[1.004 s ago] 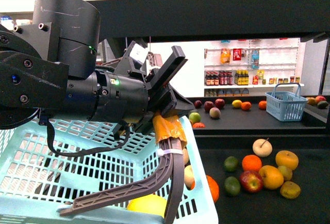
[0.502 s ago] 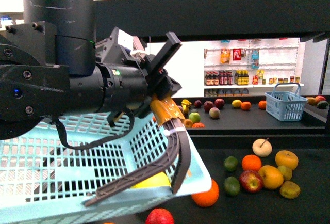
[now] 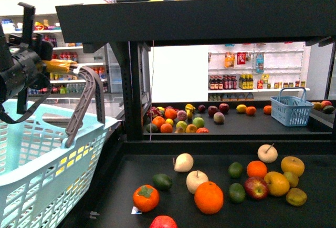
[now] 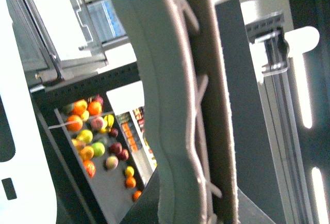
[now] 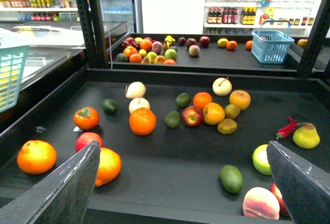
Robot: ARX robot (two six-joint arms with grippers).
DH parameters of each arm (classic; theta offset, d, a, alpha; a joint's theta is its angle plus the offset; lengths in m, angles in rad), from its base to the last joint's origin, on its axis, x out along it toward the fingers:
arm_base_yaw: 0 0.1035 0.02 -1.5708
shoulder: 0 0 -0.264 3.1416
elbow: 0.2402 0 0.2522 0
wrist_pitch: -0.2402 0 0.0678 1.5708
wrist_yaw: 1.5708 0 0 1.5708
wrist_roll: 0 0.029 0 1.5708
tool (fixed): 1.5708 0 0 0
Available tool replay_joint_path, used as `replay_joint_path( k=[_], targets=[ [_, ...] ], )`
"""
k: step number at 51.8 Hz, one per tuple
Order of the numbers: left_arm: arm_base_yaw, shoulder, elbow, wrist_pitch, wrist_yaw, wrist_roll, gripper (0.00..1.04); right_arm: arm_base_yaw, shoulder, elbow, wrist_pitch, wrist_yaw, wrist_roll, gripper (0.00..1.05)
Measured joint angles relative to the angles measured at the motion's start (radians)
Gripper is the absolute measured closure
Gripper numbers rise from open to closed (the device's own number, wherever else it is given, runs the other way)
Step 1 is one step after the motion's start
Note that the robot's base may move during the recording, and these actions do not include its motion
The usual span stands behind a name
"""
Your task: Pick lemon from shelf
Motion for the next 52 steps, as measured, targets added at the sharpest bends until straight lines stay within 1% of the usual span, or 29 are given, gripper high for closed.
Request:
replay_joint_path(
  k=[8, 17, 29, 52],
  targets=[
    [0.046, 0.034, -0.004, 0.075, -0.061, -0.101, 0.98, 0.000, 0.000, 0.000, 0.000, 0.000, 0.000, 0.08],
    [0.089, 0.086, -0.005, 0.166, -0.064, -0.177, 0.98, 0.000, 0.000, 0.000, 0.000, 0.000, 0.000, 0.08],
    [0.133, 0.157, 0.000, 0.253, -0.001, -0.195, 0.98, 0.000, 0.000, 0.000, 0.000, 0.000, 0.000, 0.08],
    [0.220, 0.273, 0.143, 0.254, 0.127, -0.205, 0.98, 0.000, 0.000, 0.000, 0.000, 0.000, 0.000, 0.08]
  ],
)
